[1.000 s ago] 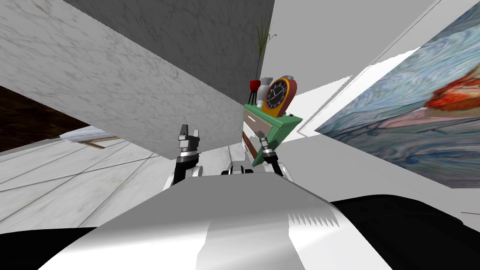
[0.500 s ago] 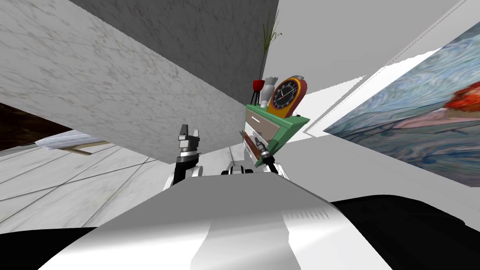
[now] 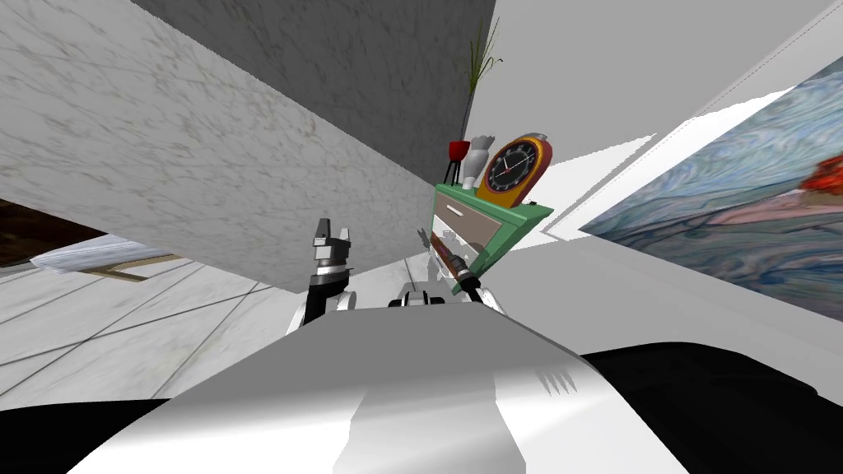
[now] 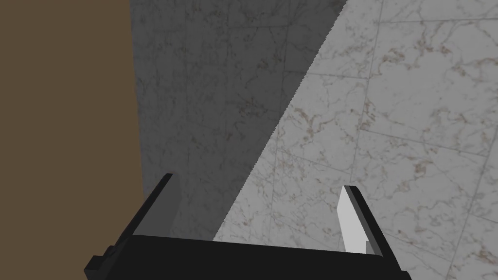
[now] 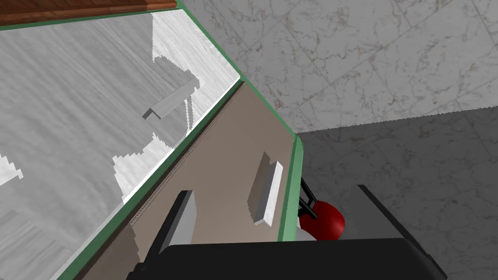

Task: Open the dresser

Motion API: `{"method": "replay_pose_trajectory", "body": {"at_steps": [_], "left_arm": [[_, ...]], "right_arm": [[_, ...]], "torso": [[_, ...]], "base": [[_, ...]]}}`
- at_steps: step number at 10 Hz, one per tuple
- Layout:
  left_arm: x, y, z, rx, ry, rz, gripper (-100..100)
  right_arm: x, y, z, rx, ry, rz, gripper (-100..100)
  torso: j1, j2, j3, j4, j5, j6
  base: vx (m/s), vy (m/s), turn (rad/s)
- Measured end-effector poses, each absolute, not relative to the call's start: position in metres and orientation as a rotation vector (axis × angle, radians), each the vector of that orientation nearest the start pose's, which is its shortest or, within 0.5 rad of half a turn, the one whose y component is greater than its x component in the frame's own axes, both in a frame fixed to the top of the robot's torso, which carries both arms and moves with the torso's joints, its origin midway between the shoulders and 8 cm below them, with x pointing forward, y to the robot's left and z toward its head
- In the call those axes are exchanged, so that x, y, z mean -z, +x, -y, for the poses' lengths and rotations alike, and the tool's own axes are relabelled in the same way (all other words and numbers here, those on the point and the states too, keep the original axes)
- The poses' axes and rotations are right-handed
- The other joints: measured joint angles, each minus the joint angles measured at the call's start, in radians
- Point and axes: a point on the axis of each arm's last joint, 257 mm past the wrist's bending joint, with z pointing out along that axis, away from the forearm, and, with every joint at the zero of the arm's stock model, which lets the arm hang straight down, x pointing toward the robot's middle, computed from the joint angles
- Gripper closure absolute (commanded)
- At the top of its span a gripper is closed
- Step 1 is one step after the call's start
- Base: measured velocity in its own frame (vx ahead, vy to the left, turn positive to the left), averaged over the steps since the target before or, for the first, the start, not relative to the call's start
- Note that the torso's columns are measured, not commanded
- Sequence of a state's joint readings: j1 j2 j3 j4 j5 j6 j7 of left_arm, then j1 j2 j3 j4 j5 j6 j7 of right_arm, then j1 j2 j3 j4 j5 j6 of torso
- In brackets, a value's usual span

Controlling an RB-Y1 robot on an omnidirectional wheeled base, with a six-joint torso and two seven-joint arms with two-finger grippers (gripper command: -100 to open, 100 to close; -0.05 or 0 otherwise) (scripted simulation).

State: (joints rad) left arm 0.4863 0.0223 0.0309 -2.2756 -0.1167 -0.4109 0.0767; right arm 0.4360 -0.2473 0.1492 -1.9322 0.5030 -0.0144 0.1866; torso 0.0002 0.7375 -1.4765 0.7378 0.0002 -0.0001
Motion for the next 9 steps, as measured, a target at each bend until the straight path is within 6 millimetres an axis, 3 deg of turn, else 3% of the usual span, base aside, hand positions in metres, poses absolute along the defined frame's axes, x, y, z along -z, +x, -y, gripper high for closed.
{"method": "replay_pose_trajectory", "body": {"at_steps": [1,4,9], "left_arm": [[-0.009,0.361,-0.278,1.248,-0.666,-0.729,0],[-0.009,0.361,-0.278,1.248,-0.666,-0.729,0],[-0.009,0.361,-0.278,1.248,-0.666,-0.729,0]], "right_arm": [[0.269,0.417,0.253,-0.535,0.489,-1.653,-100],[0.303,0.412,0.263,-0.42,0.473,-1.746,-100],[0.362,0.399,0.297,-0.182,0.419,-1.901,-100]], "torso": [[0.001,0.0,0.0,0.0,0.0,0.0],[-0.001,0.002,0.001,0.0,0.0,0.0],[0.0,0.0,0.0,0.0,0.0,0.0]], "base": [[0.049,0.131,-0.046],[0.052,0.146,-0.068],[0.068,0.124,-0.051]]}}
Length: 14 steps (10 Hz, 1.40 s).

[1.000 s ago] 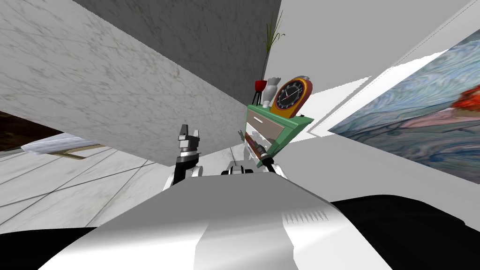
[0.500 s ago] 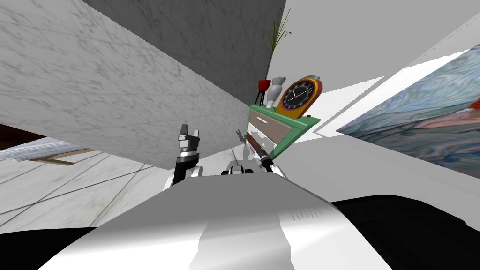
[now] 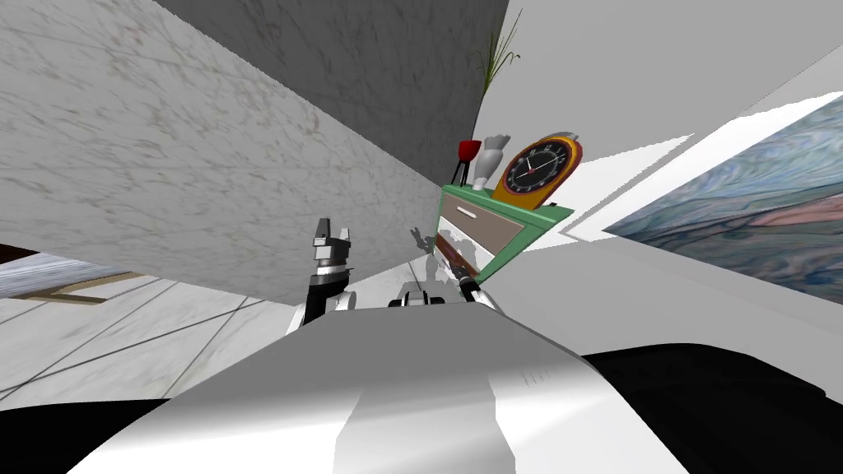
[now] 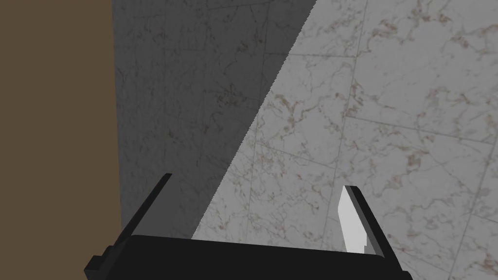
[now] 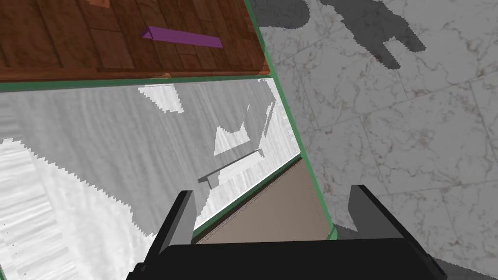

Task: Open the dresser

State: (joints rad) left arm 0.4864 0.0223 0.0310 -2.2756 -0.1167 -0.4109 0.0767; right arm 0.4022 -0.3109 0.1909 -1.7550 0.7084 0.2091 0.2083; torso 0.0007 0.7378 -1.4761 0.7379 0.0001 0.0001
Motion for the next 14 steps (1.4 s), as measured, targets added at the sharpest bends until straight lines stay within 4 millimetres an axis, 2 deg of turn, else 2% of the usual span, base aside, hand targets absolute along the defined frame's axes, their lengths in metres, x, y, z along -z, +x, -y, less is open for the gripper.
{"method": "replay_pose_trajectory", "body": {"at_steps": [4,6,8,11,14], "left_arm": [[-0.009,0.361,-0.278,1.248,-0.666,-0.729,0],[-0.009,0.361,-0.278,1.248,-0.666,-0.729,0],[-0.009,0.361,-0.278,1.248,-0.666,-0.729,0],[-0.009,0.361,-0.278,1.248,-0.666,-0.729,0],[-0.009,0.361,-0.278,1.248,-0.666,-0.729,0]], "right_arm": [[0.399,0.385,0.331,0.011,0.376,-1.994,-100],[0.411,0.384,0.349,0.107,0.353,-2.03,-100],[0.425,0.372,0.365,0.203,0.331,-2.061,-100],[0.437,0.362,0.401,0.379,0.281,-2.1,-100],[0.443,0.357,0.424,0.503,0.252,-2.115,-100]], "torso": [[0.0,-0.001,0.0,0.0,0.0,0.0],[-0.001,-0.001,-0.001,0.0,0.0,0.0],[0.0,0.0,0.0,0.0,0.0,0.0],[-0.003,-0.002,-0.001,0.0,-0.001,0.0],[-0.002,0.002,0.001,0.001,0.0,0.0]], "base": [[0.07,0.112,-0.049],[0.082,0.1,-0.045],[0.108,0.129,-0.066],[0.12,0.097,-0.032],[0.093,0.067,-0.029]]}}
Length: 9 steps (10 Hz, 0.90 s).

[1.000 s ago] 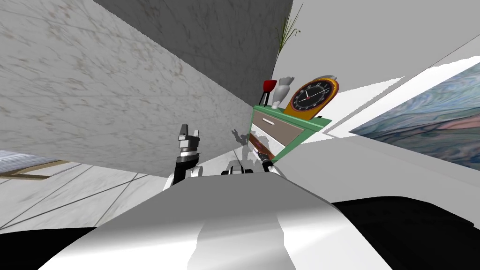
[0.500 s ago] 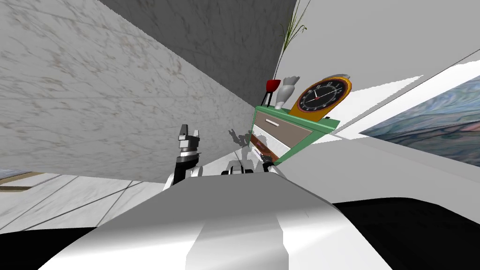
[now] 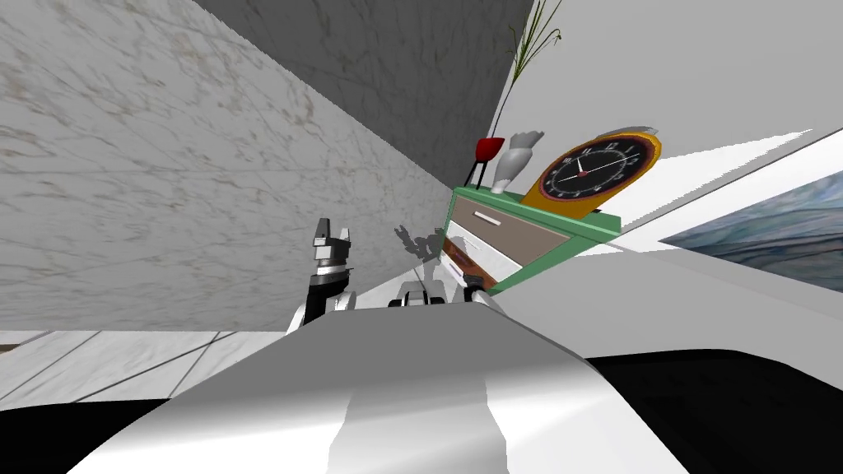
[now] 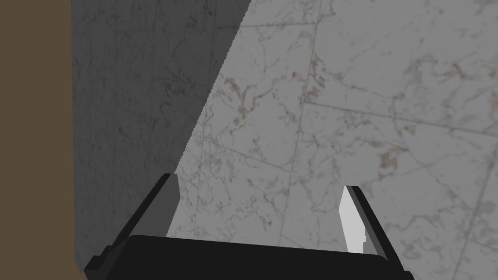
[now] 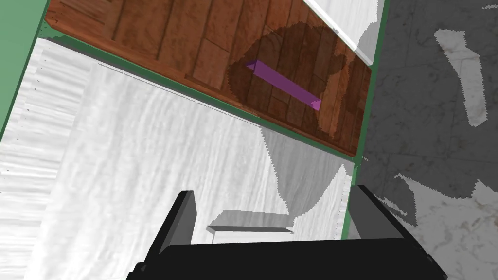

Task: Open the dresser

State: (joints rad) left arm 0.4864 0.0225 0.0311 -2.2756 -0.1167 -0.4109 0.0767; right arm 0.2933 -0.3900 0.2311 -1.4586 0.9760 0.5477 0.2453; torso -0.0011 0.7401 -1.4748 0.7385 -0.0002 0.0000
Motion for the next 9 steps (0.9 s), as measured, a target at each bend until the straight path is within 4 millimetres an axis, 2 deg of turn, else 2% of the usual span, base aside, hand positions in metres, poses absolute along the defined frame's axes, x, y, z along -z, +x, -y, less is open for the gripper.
{"method": "replay_pose_trajectory", "body": {"at_steps": [4,9], "left_arm": [[-0.009,0.361,-0.278,1.248,-0.666,-0.729,0],[-0.009,0.361,-0.278,1.247,-0.666,-0.729,0]], "right_arm": [[0.445,0.351,0.469,0.732,0.187,-2.118,-100],[0.431,0.347,0.52,0.975,0.128,-2.084,-100]], "torso": [[0.0,-0.002,-0.001,-0.001,0.0,0.0],[0.002,-0.003,-0.001,-0.001,0.0,0.0]], "base": [[0.152,0.091,-0.035],[0.137,0.061,-0.026]]}}
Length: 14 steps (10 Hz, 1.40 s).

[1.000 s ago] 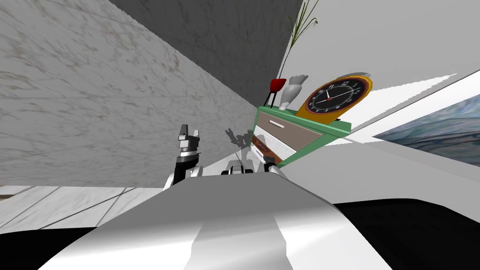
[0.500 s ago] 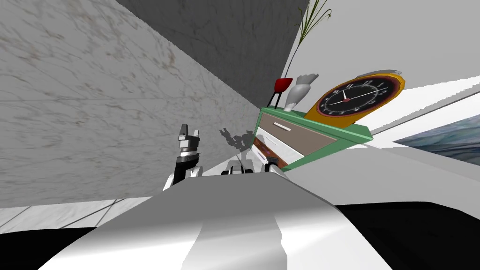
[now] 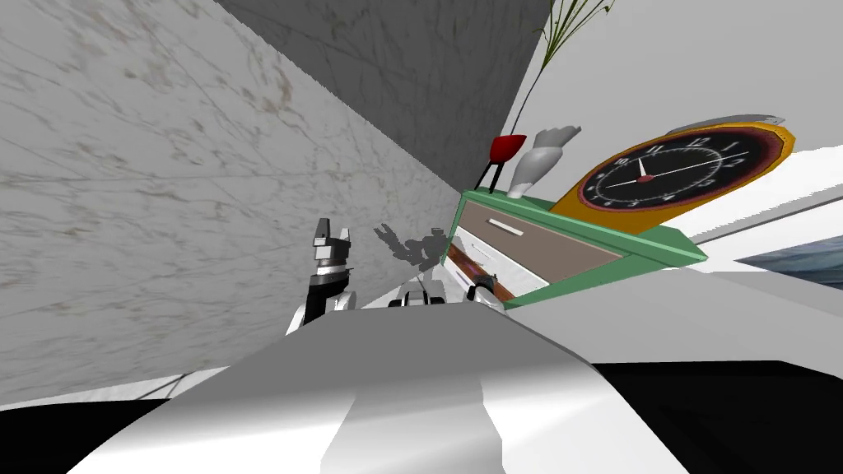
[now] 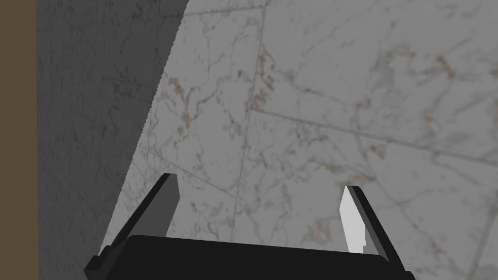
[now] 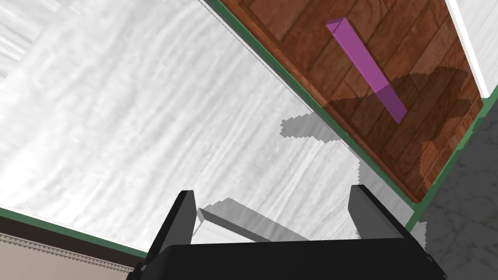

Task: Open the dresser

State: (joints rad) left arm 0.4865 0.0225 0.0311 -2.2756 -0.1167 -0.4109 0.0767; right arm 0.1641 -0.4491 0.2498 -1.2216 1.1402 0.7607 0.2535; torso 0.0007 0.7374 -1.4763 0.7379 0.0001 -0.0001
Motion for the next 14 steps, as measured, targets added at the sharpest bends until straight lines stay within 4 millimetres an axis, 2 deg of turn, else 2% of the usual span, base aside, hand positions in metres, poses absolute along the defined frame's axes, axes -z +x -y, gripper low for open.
{"method": "replay_pose_trajectory", "body": {"at_steps": [7,9,10,13,14], "left_arm": [[-0.005,0.362,-0.277,1.249,-0.674,-0.737,0],[-0.002,0.362,-0.277,1.248,-0.679,-0.742,0],[-0.002,0.362,-0.277,1.248,-0.679,-0.742,0],[-0.002,0.362,-0.277,1.248,-0.679,-0.741,0],[-0.002,0.362,-0.277,1.248,-0.679,-0.741,0]], "right_arm": [[0.376,0.343,0.592,1.326,0.035,-1.952,-100],[0.375,0.343,0.595,1.333,0.036,-1.95,-100],[0.375,0.343,0.595,1.333,0.036,-1.95,100],[0.363,0.345,0.603,1.358,0.041,-1.927,100],[0.365,0.345,0.6,1.353,0.038,-1.931,100]], "torso": [[0.002,-0.003,-0.004,0.002,-0.002,0.001],[-0.004,-0.003,-0.003,0.0,-0.002,0.0],[-0.002,-0.001,-0.001,0.0,-0.001,0.0],[-0.004,-0.005,0.0,-0.006,-0.012,-0.006],[-0.008,-0.007,-0.002,-0.005,-0.011,-0.006]], "base": [[0.119,0.054,-0.021],[0.024,-0.062,0.019],[0.002,-0.011,-0.012],[-0.086,0.134,-0.039],[-0.105,0.177,-0.019]]}}
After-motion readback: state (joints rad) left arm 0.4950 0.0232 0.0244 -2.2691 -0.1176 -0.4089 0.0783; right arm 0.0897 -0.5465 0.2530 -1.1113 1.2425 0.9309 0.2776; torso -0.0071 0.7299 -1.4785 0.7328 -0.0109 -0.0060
